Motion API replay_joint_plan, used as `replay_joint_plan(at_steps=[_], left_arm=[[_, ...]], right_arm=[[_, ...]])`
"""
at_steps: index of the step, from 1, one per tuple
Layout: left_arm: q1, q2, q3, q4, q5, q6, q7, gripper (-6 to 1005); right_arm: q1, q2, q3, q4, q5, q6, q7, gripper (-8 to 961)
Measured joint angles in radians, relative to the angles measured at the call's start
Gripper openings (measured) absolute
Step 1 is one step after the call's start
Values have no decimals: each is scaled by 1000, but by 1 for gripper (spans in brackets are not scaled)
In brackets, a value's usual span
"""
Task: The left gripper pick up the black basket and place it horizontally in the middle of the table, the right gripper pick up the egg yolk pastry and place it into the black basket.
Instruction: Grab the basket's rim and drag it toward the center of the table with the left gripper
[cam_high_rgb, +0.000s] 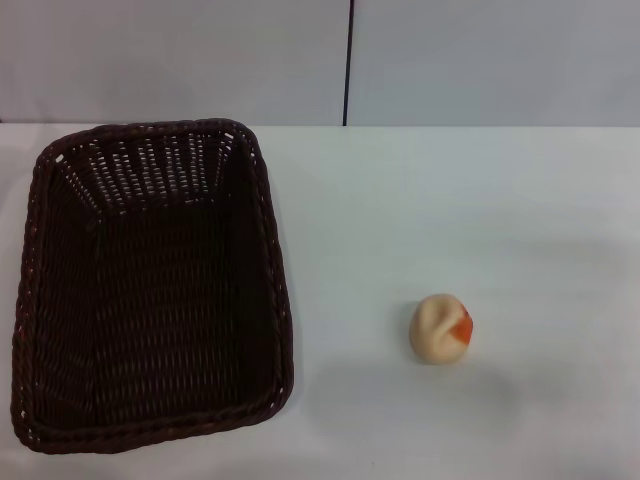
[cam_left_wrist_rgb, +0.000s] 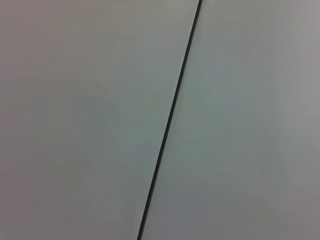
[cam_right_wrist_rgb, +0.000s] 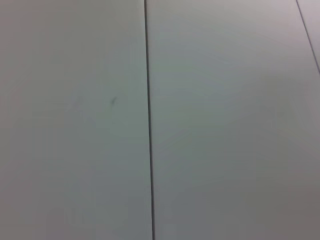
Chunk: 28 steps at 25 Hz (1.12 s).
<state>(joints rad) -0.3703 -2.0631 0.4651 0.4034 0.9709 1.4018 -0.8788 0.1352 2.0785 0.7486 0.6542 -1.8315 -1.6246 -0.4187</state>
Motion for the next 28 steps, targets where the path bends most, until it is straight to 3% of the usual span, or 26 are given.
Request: replay_joint_plan(at_steps=[19, 28], left_arm=[[11, 2, 4, 3, 1, 11, -25, 813], [73, 4, 41, 155, 51, 0, -282, 806]], right_arm=[[-2, 1, -1, 4, 0, 0, 0, 625], [-7, 5, 0, 7, 0, -4, 0, 624]])
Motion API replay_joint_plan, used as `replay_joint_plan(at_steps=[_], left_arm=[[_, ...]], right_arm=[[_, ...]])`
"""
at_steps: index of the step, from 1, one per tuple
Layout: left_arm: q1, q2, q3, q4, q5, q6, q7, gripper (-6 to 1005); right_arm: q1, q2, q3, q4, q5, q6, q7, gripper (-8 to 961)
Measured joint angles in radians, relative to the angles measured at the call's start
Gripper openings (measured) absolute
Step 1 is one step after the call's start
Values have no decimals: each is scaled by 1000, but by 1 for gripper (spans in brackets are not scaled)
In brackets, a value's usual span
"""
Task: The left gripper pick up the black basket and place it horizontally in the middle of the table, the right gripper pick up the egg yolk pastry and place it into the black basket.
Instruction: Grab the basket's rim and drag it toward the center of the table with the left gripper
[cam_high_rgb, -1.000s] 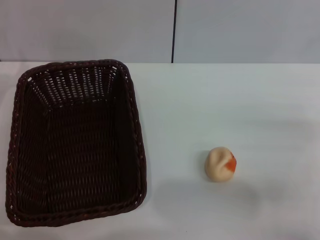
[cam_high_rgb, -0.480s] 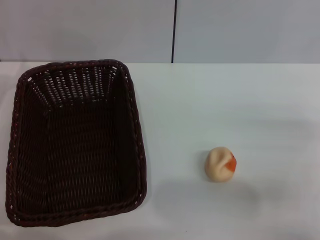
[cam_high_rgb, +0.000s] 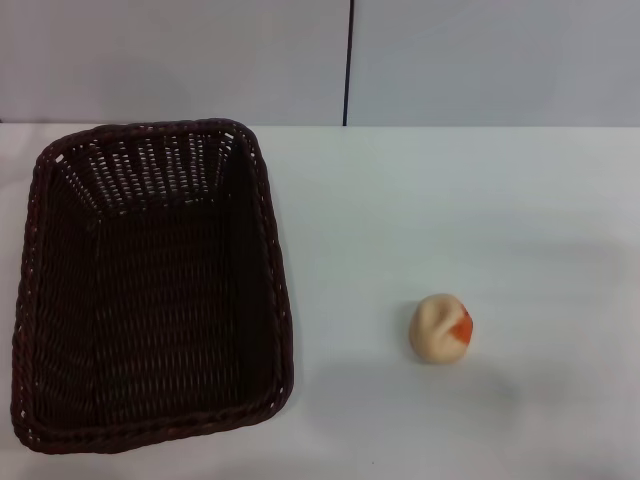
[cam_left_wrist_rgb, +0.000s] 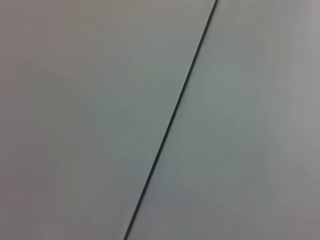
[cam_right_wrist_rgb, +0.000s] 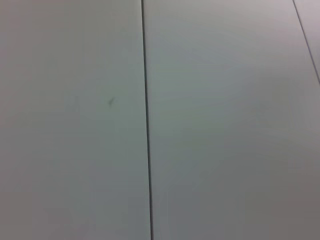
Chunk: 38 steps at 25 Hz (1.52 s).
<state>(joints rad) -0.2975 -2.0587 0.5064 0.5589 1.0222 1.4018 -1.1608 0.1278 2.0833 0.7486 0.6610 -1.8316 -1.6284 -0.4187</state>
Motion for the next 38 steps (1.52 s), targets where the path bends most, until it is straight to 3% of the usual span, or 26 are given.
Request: replay_joint_plan(at_steps=[6, 11, 13, 17, 21, 23, 26, 29, 38], left_arm=[[48, 8, 38, 138, 87, -6, -285, 802], [50, 26, 44, 266, 254, -3, -510, 798], [47, 34, 51, 379, 384, 8, -670, 797], [50, 39, 57, 511, 524, 34, -831, 794], [37, 67, 58, 612, 692, 85, -1011, 791], [19, 89, 62, 635, 796, 116, -1091, 789], [-4, 103, 64, 642, 906, 145, -1134, 787], [-22, 103, 65, 675, 1021, 163, -1165, 785], [-71, 60, 89, 818, 1338, 196, -1240, 778]], right_arm=[[0, 0, 0, 1, 0, -3, 0, 625], [8, 0, -2, -4, 0, -4, 0, 625], [10, 0, -1, -5, 0, -4, 0, 625], [14, -1, 1, -8, 0, -1, 0, 625], [21, -4, 1, -9, 0, 2, 0, 625], [27, -4, 1, -14, 0, 3, 0, 625], [39, -3, 0, -28, 1, 3, 0, 624], [48, -2, 0, -35, 1, 10, 0, 624], [59, -2, 3, -35, 2, 31, 0, 624]])
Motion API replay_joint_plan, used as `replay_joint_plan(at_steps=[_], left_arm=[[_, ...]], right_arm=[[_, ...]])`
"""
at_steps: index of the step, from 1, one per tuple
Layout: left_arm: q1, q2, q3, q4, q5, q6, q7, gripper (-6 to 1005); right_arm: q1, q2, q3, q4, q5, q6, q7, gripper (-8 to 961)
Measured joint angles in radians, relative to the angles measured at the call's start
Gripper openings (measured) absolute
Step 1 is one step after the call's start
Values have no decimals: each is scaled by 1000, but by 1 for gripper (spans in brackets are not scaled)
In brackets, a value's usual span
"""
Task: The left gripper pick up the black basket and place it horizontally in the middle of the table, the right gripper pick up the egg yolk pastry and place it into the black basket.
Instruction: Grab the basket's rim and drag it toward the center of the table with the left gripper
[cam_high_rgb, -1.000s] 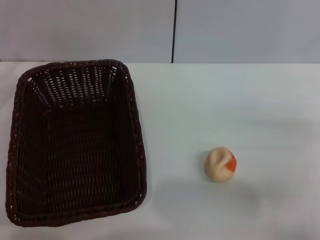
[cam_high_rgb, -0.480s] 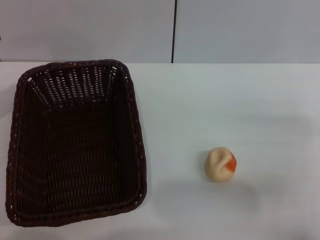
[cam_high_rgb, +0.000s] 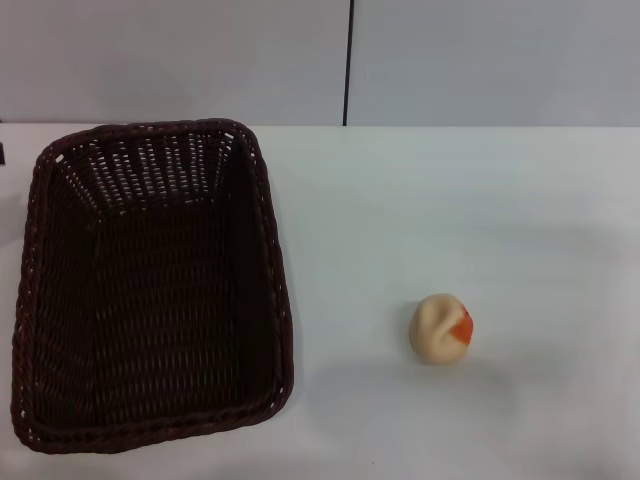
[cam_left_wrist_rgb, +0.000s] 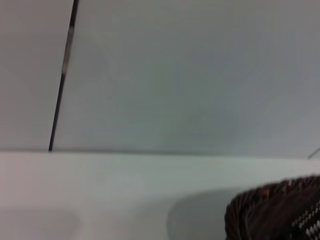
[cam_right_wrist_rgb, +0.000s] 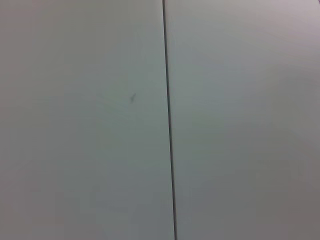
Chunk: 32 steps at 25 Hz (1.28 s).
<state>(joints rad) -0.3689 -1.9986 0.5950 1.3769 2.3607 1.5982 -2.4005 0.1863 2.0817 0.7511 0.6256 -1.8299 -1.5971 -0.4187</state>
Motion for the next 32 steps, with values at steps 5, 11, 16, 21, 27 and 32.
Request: replay_joint_plan(at_steps=[5, 11, 16, 21, 27, 32], left_arm=[[-37, -24, 9, 23, 108, 42, -17, 774], [-55, -48, 17, 68, 146, 90, -40, 770], [-63, -56, 31, 84, 151, 122, -65, 766], [-55, -58, 110, 85, 159, 115, -128, 762], [-54, -61, 160, 78, 182, 82, -172, 758], [-55, -62, 201, 42, 204, 50, -193, 754]], right_arm=[[1, 0, 1, 0, 0, 0, 0, 624], [2, 0, 1, 0, 10, 2, 0, 625], [5, 0, -1, 0, 11, 2, 0, 625], [7, 0, -6, 0, 11, 2, 0, 624], [10, 0, -8, -5, 11, 2, 10, 625], [15, -2, -9, -30, 10, 0, 55, 624]])
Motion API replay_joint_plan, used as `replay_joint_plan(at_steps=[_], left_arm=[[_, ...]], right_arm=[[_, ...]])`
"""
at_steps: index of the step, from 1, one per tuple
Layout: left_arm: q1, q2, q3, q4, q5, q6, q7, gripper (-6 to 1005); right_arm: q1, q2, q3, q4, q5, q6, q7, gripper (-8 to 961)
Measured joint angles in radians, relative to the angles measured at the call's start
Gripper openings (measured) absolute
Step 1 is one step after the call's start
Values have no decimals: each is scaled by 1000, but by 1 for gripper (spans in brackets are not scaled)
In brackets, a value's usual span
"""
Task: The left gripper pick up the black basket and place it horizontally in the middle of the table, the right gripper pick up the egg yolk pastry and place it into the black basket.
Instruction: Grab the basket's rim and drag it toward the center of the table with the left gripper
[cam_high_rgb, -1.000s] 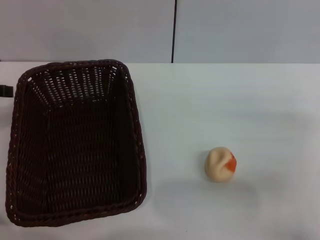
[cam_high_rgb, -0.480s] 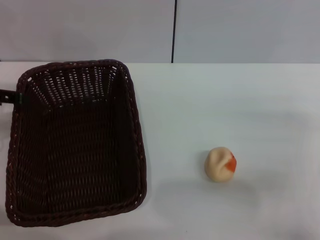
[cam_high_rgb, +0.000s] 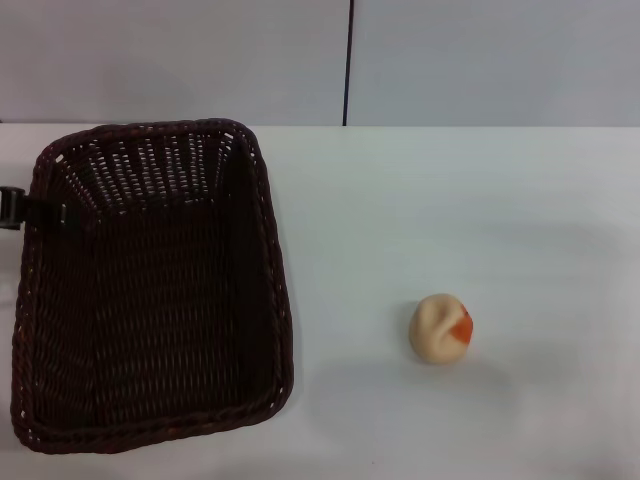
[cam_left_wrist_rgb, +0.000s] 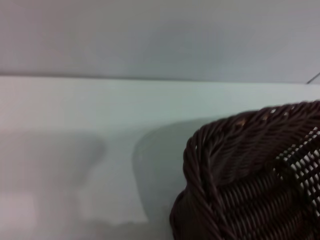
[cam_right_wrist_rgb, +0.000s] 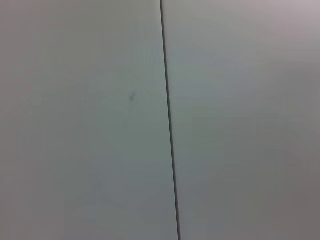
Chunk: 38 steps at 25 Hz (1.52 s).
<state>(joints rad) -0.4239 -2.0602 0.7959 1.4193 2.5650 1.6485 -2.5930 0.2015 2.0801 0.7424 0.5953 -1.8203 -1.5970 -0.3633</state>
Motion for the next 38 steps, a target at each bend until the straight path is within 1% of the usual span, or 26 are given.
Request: replay_joint_plan(at_steps=[9, 11, 12, 17, 22, 29, 30, 31, 32, 33, 38], left_arm=[[-3, 0, 48, -48, 17, -41, -15, 748], [-3, -1, 55, -48, 17, -43, -17, 746], [-2, -2, 76, -49, 18, -49, -25, 745], [1, -2, 113, -43, 22, -55, -38, 742], [1, -1, 125, -16, 30, -56, -39, 738], [0, 0, 131, 7, 32, -52, -39, 524], [0, 0, 131, 7, 32, -52, -39, 436], [-9, 0, 176, 19, 77, -48, -49, 347], [-9, 0, 176, 19, 77, -48, -49, 337], [-15, -1, 216, 26, 105, -47, -63, 327], [-18, 0, 220, 27, 108, -44, -66, 278]], right_arm=[[5, 0, 0, -10, -1, 0, 5, 625], [6, 0, 0, -11, -2, 0, 5, 625], [6, 0, 0, -13, -2, -2, 5, 625], [5, 0, -1, -13, -5, -7, 6, 624], [1, -1, -2, -13, -6, -9, 6, 623], [-1, -2, -3, -12, -7, -9, 6, 622], [-1, -2, -3, -12, -7, -9, 6, 621], [-1, -2, -3, -12, -7, -10, 6, 621], [-2, -2, -3, -12, -7, -10, 6, 621], [-2, -2, -3, -12, -7, -10, 6, 621], [-2, -2, -3, -12, -7, -11, 6, 620]])
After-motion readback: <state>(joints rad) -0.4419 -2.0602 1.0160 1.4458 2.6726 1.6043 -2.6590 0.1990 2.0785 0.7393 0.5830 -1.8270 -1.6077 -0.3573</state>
